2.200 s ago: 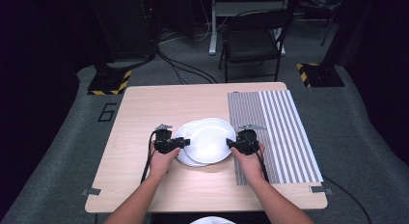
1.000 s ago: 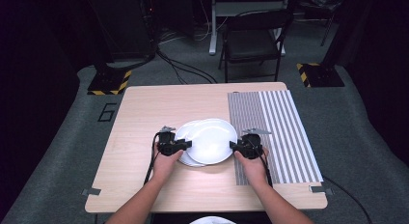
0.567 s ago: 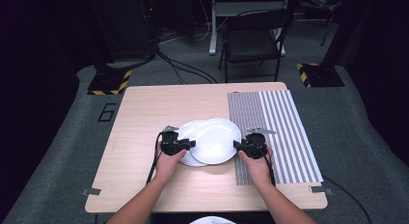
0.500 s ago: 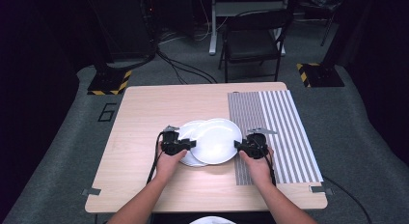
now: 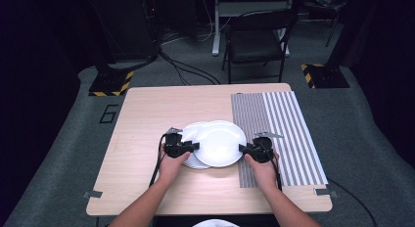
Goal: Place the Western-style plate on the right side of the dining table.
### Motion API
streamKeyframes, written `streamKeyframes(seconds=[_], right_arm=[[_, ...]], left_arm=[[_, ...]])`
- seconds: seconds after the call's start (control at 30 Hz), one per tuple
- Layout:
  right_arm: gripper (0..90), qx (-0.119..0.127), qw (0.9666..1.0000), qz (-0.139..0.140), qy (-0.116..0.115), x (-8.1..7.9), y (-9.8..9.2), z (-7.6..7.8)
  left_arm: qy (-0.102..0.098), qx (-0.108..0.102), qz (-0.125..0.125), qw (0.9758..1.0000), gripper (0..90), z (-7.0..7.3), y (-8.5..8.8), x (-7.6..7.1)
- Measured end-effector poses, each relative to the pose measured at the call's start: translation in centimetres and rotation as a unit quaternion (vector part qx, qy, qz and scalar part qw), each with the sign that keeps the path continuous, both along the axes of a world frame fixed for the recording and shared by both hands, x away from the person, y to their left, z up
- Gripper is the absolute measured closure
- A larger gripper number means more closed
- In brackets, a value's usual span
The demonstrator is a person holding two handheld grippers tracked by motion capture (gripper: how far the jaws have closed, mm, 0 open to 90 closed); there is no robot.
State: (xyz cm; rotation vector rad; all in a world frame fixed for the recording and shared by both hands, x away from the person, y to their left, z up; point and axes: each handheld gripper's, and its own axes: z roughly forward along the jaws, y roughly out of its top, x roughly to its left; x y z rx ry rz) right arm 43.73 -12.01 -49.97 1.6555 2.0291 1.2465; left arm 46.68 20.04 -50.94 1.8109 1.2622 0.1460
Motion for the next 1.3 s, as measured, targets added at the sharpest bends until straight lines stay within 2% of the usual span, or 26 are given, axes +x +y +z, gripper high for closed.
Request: streamKeyframes(seconds=[0.33, 0.6, 0.83, 1.0, 1.3], right_arm=[[60.0, 0.014, 0.9999, -0.003, 0.001, -0.3, 0.0, -0.4], [57.9, 0.01, 0.9999, -0.009, 0.003, -0.5, 0.2, -0.5], [55.8, 0.016, 0.9997, -0.016, 0.005, -0.8, 0.4, -0.5], [55.3, 0.021, 0.9996, -0.016, 0.005, -1.0, 0.6, -0.4], [55.6, 0.024, 0.9996, -0.015, 0.005, -1.1, 0.8, -0.3]], left_arm=[[0.001, -0.002, -0.004, 1.0, 55.0, 0.0, -0.5, -0.4], [0.002, -0.001, -0.004, 1.0, 55.0, 0.1, -0.7, -0.6], [0.003, 0.002, 0.0, 1.0, 55.0, 0.1, -0.7, -0.6], [0.01, 0.0, 0.006, 0.9999, 55.2, 0.2, -0.7, -0.7], [0.004, -0.003, 0.009, 1.0, 55.5, 0.6, -0.3, -0.7]])
